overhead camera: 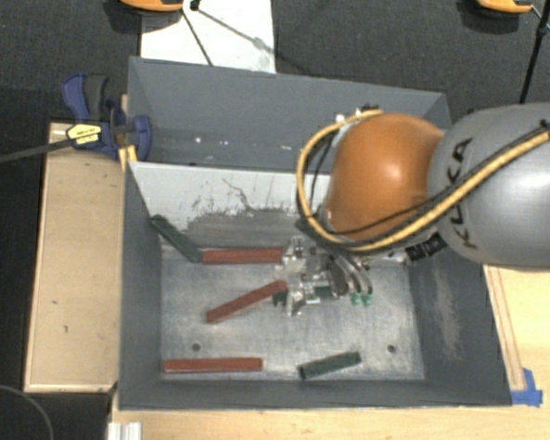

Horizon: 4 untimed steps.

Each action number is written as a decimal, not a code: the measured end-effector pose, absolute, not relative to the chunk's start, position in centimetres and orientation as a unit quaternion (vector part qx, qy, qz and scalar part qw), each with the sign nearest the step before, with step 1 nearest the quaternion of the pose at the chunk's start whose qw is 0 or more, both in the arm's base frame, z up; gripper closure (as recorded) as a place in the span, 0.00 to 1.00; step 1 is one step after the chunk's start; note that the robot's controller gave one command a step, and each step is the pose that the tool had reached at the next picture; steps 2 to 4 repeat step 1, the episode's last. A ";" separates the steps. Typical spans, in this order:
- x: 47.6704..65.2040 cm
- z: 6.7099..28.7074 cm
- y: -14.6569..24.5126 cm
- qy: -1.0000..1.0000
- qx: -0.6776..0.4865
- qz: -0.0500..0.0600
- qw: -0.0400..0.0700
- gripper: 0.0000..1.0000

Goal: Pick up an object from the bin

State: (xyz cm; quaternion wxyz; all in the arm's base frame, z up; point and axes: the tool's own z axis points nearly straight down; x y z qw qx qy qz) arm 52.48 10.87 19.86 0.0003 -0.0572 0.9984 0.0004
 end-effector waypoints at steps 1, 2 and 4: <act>53.9 31.3 5.2 0.963 -0.271 -0.001 0.004 1.00; 53.9 31.3 5.2 0.963 -0.271 -0.001 0.004 1.00; 53.9 31.3 5.2 0.963 -0.271 -0.001 0.004 1.00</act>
Offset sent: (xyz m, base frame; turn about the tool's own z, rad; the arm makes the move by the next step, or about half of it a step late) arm 0.0000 0.0000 0.0000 0.0000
